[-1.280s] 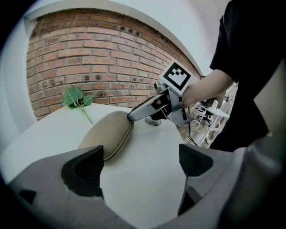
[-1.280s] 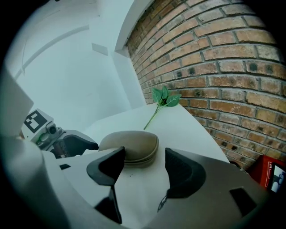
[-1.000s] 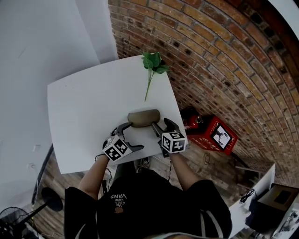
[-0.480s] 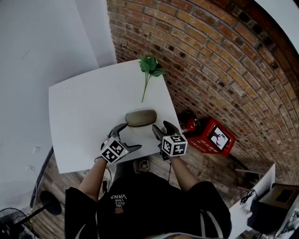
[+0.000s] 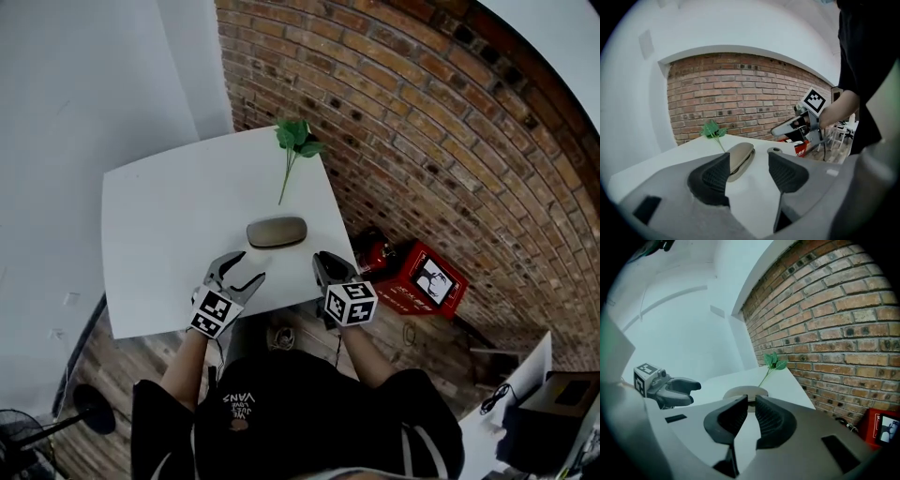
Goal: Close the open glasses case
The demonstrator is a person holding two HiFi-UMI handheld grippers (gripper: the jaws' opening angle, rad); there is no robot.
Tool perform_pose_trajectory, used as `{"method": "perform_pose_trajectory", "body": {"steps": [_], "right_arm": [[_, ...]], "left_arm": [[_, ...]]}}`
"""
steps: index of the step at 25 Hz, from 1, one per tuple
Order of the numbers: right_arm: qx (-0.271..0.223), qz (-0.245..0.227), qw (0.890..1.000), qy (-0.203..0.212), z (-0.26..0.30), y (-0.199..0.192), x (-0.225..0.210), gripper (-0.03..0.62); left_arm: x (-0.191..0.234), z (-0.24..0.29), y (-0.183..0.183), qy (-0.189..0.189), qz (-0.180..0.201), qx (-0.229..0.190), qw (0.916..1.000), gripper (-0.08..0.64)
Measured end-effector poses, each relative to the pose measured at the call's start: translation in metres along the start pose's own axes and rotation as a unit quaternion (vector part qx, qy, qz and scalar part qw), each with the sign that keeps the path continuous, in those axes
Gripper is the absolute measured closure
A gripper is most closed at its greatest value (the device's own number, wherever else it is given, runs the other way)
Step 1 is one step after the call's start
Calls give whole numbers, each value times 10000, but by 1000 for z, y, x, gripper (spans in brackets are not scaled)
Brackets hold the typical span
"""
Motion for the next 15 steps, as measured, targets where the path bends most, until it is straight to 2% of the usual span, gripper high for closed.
{"method": "perform_pose_trajectory", "body": {"steps": [2,6,13,15], "right_arm": [[-45,-54,10000,24,-9,-2,3,588],[-145,-102,9996,214,-22,-4,13,592],[-172,-152,9991,352,-38,-7,31,592],[-184,-179,9991,345,-40,-8,37,592]], "left_arm": [[-8,-9,1,128,62,-53,9999,343],[-22,-19,-2,47,143,21,9999,377],[-35,-33,-3,181,310,-12,9994,551],[-36,-38,-3,182,313,-48,9993,555]]}}
Point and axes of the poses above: the fingertips, and each gripper's own axes: z forward along the fingers, x to its left, y out of its top, the point moved 9 cm from there along -z, backward along the fingers, and after that the axes turned 1 degree about -y, right-handed, at the moved point
